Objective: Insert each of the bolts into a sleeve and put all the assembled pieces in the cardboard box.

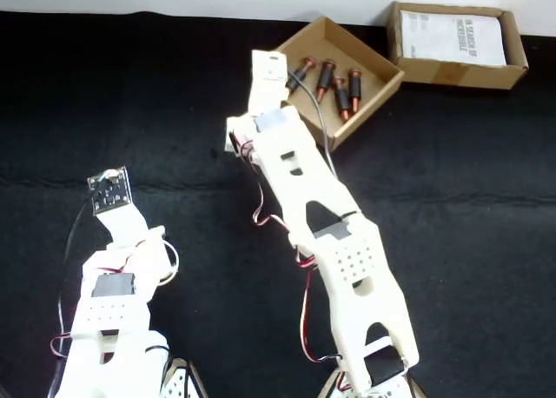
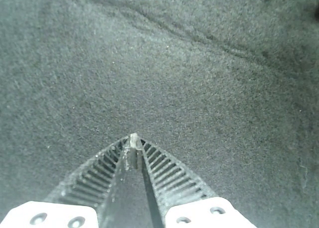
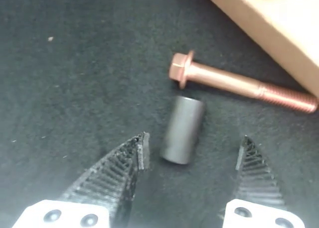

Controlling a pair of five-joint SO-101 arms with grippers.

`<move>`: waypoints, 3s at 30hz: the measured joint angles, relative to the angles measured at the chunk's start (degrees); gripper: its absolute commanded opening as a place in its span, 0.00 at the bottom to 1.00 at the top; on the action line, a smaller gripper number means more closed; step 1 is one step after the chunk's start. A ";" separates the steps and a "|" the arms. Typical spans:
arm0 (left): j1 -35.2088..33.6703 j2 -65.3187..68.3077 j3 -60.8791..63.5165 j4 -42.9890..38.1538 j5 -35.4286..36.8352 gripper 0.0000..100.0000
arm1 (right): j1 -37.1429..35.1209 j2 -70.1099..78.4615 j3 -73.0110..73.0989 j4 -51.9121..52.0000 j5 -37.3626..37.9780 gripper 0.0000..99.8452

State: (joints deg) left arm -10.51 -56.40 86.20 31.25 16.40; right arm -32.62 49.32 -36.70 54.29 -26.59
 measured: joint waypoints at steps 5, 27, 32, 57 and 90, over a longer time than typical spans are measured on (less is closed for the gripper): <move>0.00 0.00 0.00 0.00 0.00 0.01 | 0.00 -0.53 2.81 -1.76 0.18 0.20; 0.00 0.00 0.00 0.00 0.00 0.01 | 1.41 -1.49 7.12 -6.51 7.38 0.01; 0.00 0.00 0.00 0.00 0.00 0.01 | 1.32 -1.49 6.95 -3.87 10.29 0.01; 0.00 0.00 0.00 0.00 0.00 0.01 | -1.58 -1.85 -3.34 33.58 13.10 0.19; 0.00 0.00 0.00 0.00 0.00 0.01 | -1.67 0.70 -4.57 31.38 15.82 0.18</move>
State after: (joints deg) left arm -10.51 -56.40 86.20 31.25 16.40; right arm -34.29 50.02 -41.27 85.67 -10.77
